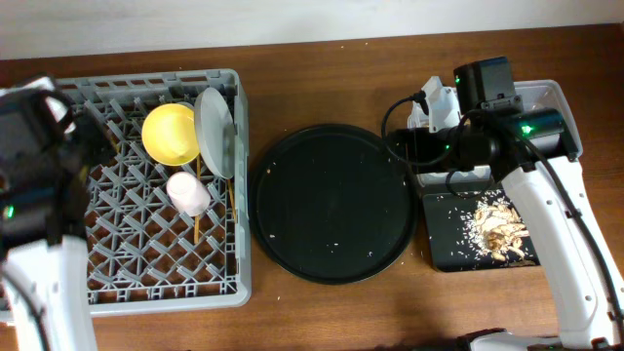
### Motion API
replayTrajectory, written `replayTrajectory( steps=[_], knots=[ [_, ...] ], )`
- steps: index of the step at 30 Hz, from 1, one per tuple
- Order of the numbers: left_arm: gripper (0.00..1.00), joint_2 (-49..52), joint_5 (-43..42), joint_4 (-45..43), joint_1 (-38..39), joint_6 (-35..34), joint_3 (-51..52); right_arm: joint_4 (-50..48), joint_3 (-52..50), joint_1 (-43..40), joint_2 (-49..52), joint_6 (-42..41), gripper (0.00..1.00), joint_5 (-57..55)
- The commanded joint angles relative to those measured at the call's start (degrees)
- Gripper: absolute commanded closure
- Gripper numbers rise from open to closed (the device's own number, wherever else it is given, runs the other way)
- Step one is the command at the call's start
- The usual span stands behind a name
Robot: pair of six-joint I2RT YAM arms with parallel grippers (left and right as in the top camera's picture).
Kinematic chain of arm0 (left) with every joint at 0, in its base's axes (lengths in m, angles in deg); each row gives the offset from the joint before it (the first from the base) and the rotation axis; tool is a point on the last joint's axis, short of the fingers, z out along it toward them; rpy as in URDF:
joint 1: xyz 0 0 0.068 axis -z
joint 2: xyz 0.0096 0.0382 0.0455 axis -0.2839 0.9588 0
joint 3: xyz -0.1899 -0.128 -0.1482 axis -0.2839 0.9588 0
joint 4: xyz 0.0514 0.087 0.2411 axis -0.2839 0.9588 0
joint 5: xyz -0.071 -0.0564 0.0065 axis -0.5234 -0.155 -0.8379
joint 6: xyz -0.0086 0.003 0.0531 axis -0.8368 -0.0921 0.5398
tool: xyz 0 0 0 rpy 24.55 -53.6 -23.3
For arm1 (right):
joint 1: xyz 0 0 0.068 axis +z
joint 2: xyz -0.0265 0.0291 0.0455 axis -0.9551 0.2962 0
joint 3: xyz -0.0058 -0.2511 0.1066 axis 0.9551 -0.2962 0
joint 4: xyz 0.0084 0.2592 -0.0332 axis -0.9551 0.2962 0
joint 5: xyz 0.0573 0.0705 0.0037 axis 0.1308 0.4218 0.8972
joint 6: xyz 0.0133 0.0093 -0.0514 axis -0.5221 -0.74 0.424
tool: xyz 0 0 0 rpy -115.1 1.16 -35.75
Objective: Sort waste into correct bins and load items into the dishwasher rack
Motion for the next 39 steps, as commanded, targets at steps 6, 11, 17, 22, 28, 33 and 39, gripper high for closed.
replayTrajectory(
  steps=[6, 11, 17, 22, 28, 33, 39],
  knots=[
    [0.33, 20.00, -23.47, -10.75, 3.98, -1.01, -0.02, 0.04, 0.22, -0.07, -0.42, 0.55, 0.01, -0.11],
    [0.51, 33.48, -29.38, -29.90, 7.41, -21.57, -0.02, 0.04, 0.22, -0.07, -0.44, 0.55, 0.01, -0.11],
    [0.76, 34.56, -29.33, -28.70, 7.50, -21.68, -0.02, 0.04, 0.22, -0.07, -0.44, 0.55, 0.01, -0.11],
    [1.00, 34.53, -21.79, -24.68, 7.50, -17.77, -0.04, 0.04, 0.22, -0.07, -0.44, 0.55, 0.01, -0.11],
    [1.00, 31.28, -21.81, -21.86, 6.80, -15.08, -0.11, 0.02, 0.22, -0.07, -0.44, 0.55, 0.01, -0.11],
    [0.62, 30.03, -21.62, -12.15, 4.63, -11.67, -0.11, 0.04, 0.22, -0.07, -0.44, 0.55, 0.01, -0.11],
    [0.42, 17.94, -16.48, -5.29, 5.25, -8.55, -0.09, 0.04, 0.22, -0.07, -0.42, 0.55, 0.02, -0.13]
  ],
)
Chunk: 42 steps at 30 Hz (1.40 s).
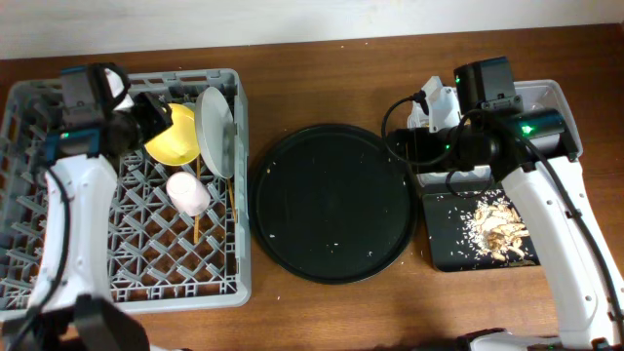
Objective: Sort waste into correct bins and load items into the dishwasher rack
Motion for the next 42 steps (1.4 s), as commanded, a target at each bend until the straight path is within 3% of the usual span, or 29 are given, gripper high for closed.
replayTrajectory(
  steps=[1, 4, 8, 12, 16, 17, 21, 24, 25, 26, 27, 28, 32, 33, 34, 35, 38, 39, 42],
  knots=[
    [0.39, -1.20, 1.53, 0.74, 1.62, 2.62, 0.15, 0.00, 0.22, -0.07, -0.44, 0.59, 0.01, -0.11],
    [0.39, 4.50, 3.61, -3.52, 6.62, -1.66, 0.15, 0.00, 0.22, -0.07, -0.44, 0.59, 0.01, -0.11],
    [0.40, 11.19, 4.26, -11.34, 6.27, -11.61, 0.13, 0.00, 0.22, -0.07, -0.44, 0.59, 0.01, -0.13],
    [0.40, 7.54, -3.91, -15.76, 5.90, -11.87, -0.09, 0.00, 0.22, -0.07, -0.42, 0.59, 0.01, -0.13],
    [0.35, 2.64, -1.70, -12.11, 3.91, -11.80, -0.09, 0.00, 0.22, -0.07, -0.44, 0.59, 0.01, -0.11],
    [0.33, 3.28, 2.69, -10.99, 3.93, -11.82, 0.15, -0.02, 0.22, -0.07, -0.42, 0.59, 0.01, -0.13],
    [0.32, 10.36, 2.08, -11.69, 4.48, -12.96, 0.20, 0.00, 0.22, -0.07, -0.44, 0.59, 0.01, -0.11],
    [0.51, 13.20, 2.19, -12.72, 4.48, -13.57, 0.20, 0.00, 0.22, -0.07, -0.44, 0.59, 0.01, -0.13],
    [0.52, 13.51, 2.19, -12.48, 4.48, -13.55, 0.20, -0.02, 0.22, -0.07, -0.44, 0.59, 0.01, -0.11],
    [0.64, 14.34, 2.16, -11.67, 4.46, -13.53, 0.20, 0.00, 0.22, -0.07, -0.44, 0.59, 0.01, -0.11],
    [0.94, 14.43, 2.14, -11.19, 4.39, -13.22, 0.20, 0.00, 0.22, -0.07, -0.42, 0.59, 0.01, -0.11],
    [1.00, 13.86, 2.12, -11.10, 4.24, -13.11, 0.13, -0.02, 0.22, -0.07, -0.44, 0.59, 0.01, -0.11],
    [1.00, -2.12, 1.49, -4.22, -1.05, -10.86, 0.13, -0.02, 0.22, -0.07, -0.44, 0.59, 0.01, -0.13],
    [1.00, -5.70, -2.78, -1.57, -3.28, -7.19, 0.13, -0.02, 0.22, -0.07, -0.42, 0.59, 0.01, -0.11],
    [1.00, -8.13, -15.76, 0.85, -6.93, -1.81, 0.13, 0.00, 0.22, -0.07, -0.44, 0.59, 0.02, -0.11],
    [1.00, -7.48, -36.02, 2.82, -11.37, 4.13, 0.26, 0.00, 0.22, -0.07, -0.44, 0.59, 0.01, -0.11],
    [1.00, 0.42, -66.97, 4.68, -15.72, 14.14, 1.09, 0.00, 0.22, -0.07, -0.42, 0.59, 0.01, -0.11],
    [1.00, 5.01, -70.27, 4.72, -16.22, 16.31, 1.27, -0.02, 0.22, -0.07, -0.44, 0.59, 0.01, -0.11],
    [1.00, 16.22, -68.83, 2.71, -17.68, 18.71, 1.27, 0.00, 0.22, -0.07, -0.42, 0.59, 0.01, -0.13]
  ],
)
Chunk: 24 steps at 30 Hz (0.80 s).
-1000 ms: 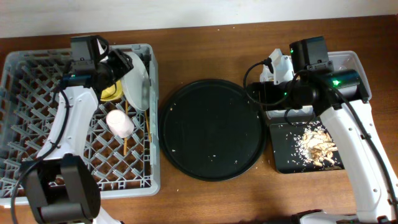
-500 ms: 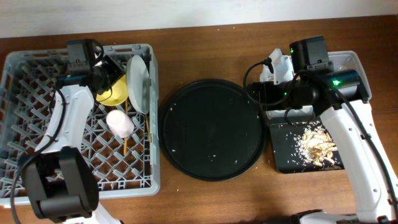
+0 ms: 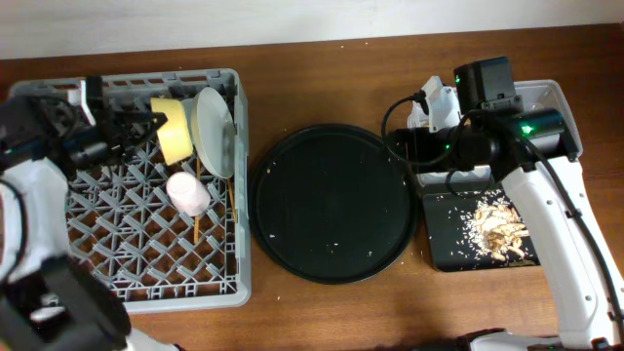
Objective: Sort waste into correct bins and load items into the dishwasher rack
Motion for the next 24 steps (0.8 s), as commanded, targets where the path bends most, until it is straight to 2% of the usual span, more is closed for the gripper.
replayTrajectory(
  steps=[1, 3, 6, 7, 8, 11, 13, 14, 16, 17, 18, 20, 22, 24],
  knots=[
    [1.00, 9.35, -4.83, -0.90, -2.78, 4.94, 0.74, -0.04, 0.22, -0.07, -0.44, 0.61, 0.01, -0.11],
    [1.00, 15.23, -4.83, -0.85, -5.75, 6.60, 0.74, -0.04, 0.22, -0.07, -0.44, 0.61, 0.01, -0.11],
    [1.00, 15.98, -4.79, 0.33, -10.67, 6.56, 0.68, -0.04, 0.22, -0.07, -0.44, 0.61, 0.01, -0.13],
    [0.84, 15.98, -3.43, 2.47, -13.77, 6.56, 0.68, -0.04, 0.22, -0.07, -0.44, 0.61, 0.01, -0.11],
    [0.01, 15.93, 0.07, 4.96, -16.37, 6.56, 0.68, -0.07, 0.22, -0.07, -0.44, 0.61, 0.01, -0.11],
    [0.01, 14.38, 1.88, 10.08, -22.84, 6.58, -0.52, -0.07, 0.22, -0.07, -0.44, 0.61, 0.01, -0.11],
    [0.01, 7.54, 3.39, 11.15, -23.67, 6.56, -1.25, -0.04, 0.22, -0.07, -0.44, 0.61, 0.01, -0.11],
    [0.01, 2.67, 7.21, 11.41, -22.18, 6.54, -1.25, -0.04, 0.22, -0.07, -0.44, 0.61, 0.01, -0.11],
    [0.01, -9.90, 23.04, 11.19, -14.27, 3.50, -1.25, -0.04, 0.22, -0.07, -0.44, 0.61, 0.01, -0.11],
    [0.01, -16.46, 37.31, 11.17, -6.05, 1.53, -1.25, -0.04, 0.22, -0.07, -0.44, 0.61, 0.01, -0.11],
    [0.01, -20.24, 48.06, 11.19, 2.43, 1.38, -1.25, -0.04, 0.22, -0.07, -0.44, 0.61, 0.01, -0.13],
    [0.01, -22.29, 63.30, 11.19, 18.10, 1.36, -1.25, -0.07, 0.22, -0.07, -0.44, 0.61, 0.01, -0.11],
    [0.01, -20.50, 69.35, 10.97, 29.11, 0.52, -1.22, -0.07, 0.22, -0.07, -0.44, 0.61, 0.01, -0.11],
    [0.01, -17.18, 75.47, 10.99, 35.21, 0.55, -1.20, -0.04, 0.22, -0.07, -0.44, 0.61, 0.01, -0.11]
  ],
)
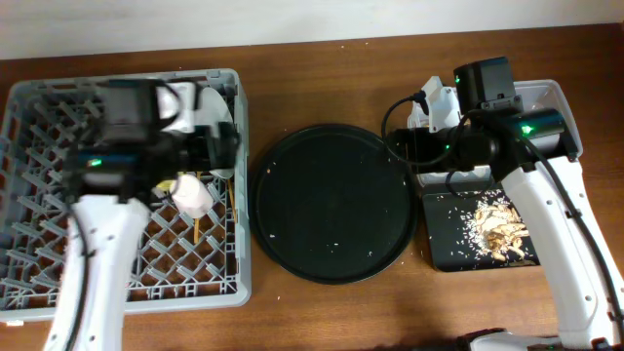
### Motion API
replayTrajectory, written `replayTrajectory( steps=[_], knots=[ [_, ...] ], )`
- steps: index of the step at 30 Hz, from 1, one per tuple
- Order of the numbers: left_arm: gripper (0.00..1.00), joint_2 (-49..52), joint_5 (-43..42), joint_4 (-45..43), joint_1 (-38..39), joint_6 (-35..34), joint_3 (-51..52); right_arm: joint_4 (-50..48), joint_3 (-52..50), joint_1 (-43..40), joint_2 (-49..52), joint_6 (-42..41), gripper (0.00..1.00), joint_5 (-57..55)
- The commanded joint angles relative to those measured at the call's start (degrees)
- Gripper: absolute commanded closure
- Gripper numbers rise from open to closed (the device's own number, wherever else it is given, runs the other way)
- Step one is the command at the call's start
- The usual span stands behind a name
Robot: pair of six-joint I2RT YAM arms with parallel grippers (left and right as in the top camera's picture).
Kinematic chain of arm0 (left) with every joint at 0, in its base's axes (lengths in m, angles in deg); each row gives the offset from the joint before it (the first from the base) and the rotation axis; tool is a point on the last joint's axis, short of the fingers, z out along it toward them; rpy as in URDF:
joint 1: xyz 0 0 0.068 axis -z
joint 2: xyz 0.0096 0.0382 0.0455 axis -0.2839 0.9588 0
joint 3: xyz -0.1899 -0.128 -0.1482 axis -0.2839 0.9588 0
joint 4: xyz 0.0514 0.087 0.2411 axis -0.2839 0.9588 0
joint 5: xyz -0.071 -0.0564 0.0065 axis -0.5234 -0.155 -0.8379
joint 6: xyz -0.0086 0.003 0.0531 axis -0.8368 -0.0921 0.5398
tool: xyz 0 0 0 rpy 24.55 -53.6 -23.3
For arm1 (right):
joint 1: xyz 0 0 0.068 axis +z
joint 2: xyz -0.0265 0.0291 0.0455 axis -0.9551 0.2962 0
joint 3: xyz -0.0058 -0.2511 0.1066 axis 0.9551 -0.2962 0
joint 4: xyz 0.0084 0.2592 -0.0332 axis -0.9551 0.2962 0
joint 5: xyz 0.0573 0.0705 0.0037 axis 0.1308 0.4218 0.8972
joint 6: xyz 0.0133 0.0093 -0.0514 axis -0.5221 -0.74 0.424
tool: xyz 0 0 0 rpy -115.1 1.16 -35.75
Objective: Sort waste into correct bins and load items into the dishwasher rack
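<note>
The grey dishwasher rack (58, 273) fills the left of the overhead view. My left arm reaches across it, and the left gripper (220, 146) sits at the lower edge of the pale plate (209, 105), which stands in the rack's back right corner. Its jaws are too dark to read. The arm hides the yellow bowl. A pink cup (193, 196) lies in the rack just below the gripper. My right gripper (414, 148) hangs by the white bin (546, 97) at the far right, and its fingers are hidden.
A large round black tray (331, 203) with crumbs lies in the middle. A black rectangular tray (448, 249) with food scraps sits under the right arm. Thin wooden sticks (198, 230) lie in the rack. The rack's left half holds nothing.
My left arm has shifted right, from the rack's back left to over its middle. The gripper is now at the plate, and the arm now covers the yellow bowl. The right arm is still.
The yellow bowl lay open side up beside the plate while my left arm was at the rack's left edge. Then the gripper was at the bowl. Later the bowl stood on edge against the plate. Now the arm covers that spot. The right arm stayed still.
</note>
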Motion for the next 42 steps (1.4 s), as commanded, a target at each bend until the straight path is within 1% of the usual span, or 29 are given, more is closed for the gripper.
replayTrajectory(
  steps=[1, 4, 9, 12, 17, 19, 21, 23, 25, 27, 28, 29, 30, 32, 33, 34, 36, 37, 38, 39, 42],
  knots=[
    [0.01, 5.09, 10.91, 0.98, 6.78, -0.74, -0.11, -0.02, 0.22, -0.07, -0.44, 0.57, 0.01, -0.13],
    [0.01, 6.97, 10.93, 0.98, 6.95, -0.74, -0.11, -0.09, 0.22, -0.07, -0.44, 0.57, 0.01, -0.13],
    [0.01, 6.97, 10.93, 0.98, 6.95, -0.74, -0.11, -0.20, 0.09, -0.02, -0.92, 0.57, 0.01, -0.20],
    [0.00, 6.97, 10.93, 0.98, 6.95, -0.74, -0.11, -0.20, 0.09, -0.02, -9.18, 0.57, 0.01, -0.15],
    [0.01, 6.97, 10.93, 0.98, 6.95, -0.72, -0.11, -0.15, 0.09, -0.02, -36.65, 0.57, 0.01, -0.15],
    [0.01, 6.97, 10.93, 0.98, 6.95, -0.72, -0.11, -0.13, 0.09, -0.02, -44.00, 0.57, 0.01, -0.13],
    [0.00, 6.97, 10.93, 0.98, 6.95, -0.74, -0.11, -0.13, 0.09, -0.02, -48.98, 0.57, 0.02, -0.13],
    [0.01, 6.97, 10.93, 0.98, 6.95, -0.72, -0.11, -0.09, 0.07, 0.00, -54.45, 0.57, 0.01, -3.39],
    [0.00, 6.97, 10.93, 0.98, 6.95, -0.72, -0.11, -0.02, 0.07, 0.00, -59.25, 0.55, 0.01, -2.47],
    [0.01, 6.97, 10.93, 0.98, 6.95, -0.72, -0.11, -0.55, -1.20, 0.04, -62.49, 0.57, 0.01, -1.75],
    [0.01, 6.97, 10.93, 0.98, 6.95, -0.72, -0.11, -1.42, -3.23, 0.04, -64.46, 0.59, 0.01, -3.26],
    [0.01, 6.97, 10.93, 0.98, 6.95, -0.72, -0.11, -3.76, -5.81, 0.02, -66.23, 0.59, 0.01, -4.61],
    [0.01, 6.97, 10.93, 0.98, 6.95, -0.74, -0.11, -9.40, -11.28, 0.02, -69.29, 0.61, 0.01, -4.66],
    [0.01, 6.97, 10.93, 0.98, 6.97, -0.74, -0.11, -24.92, -25.05, 0.04, -74.71, 5.20, 0.01, -4.42],
    [0.01, 6.97, 10.93, 0.98, 6.95, -0.74, -0.11, -31.76, -30.67, 0.02, -76.06, 9.25, 0.01, -4.33],
    [0.01, 6.97, 10.93, 0.98, 6.97, -0.72, -0.11, -42.51, -39.30, -0.07, -77.81, 16.09, 0.01, -1.66],
    [0.01, 6.97, 10.93, 0.98, 6.95, -0.72, -0.11, -57.11, -52.87, -0.09, -80.98, 25.73, 0.01, 0.35],
    [0.01, 6.97, 10.93, 0.98, 6.95, -0.72, -0.11, -63.82, -60.54, -0.13, -83.30, 29.24, 0.01, 0.31],
    [0.01, 6.97, 10.93, 0.98, 6.95, -0.72, -0.11, -71.23, -68.41, -0.13, -83.82, 30.38, 0.01, -1.09],
    [0.01, 6.97, 10.93, 0.98, 6.95, -0.72, -0.11, -75.73, -74.03, -0.13, -83.93, 30.38, 0.01, -3.39],
    [0.01, 6.97, 10.93, 0.98, 6.95, -0.72, -0.11, -76.91, -84.06, -0.13, -83.93, 30.36, 0.01, -9.57]
  ],
)
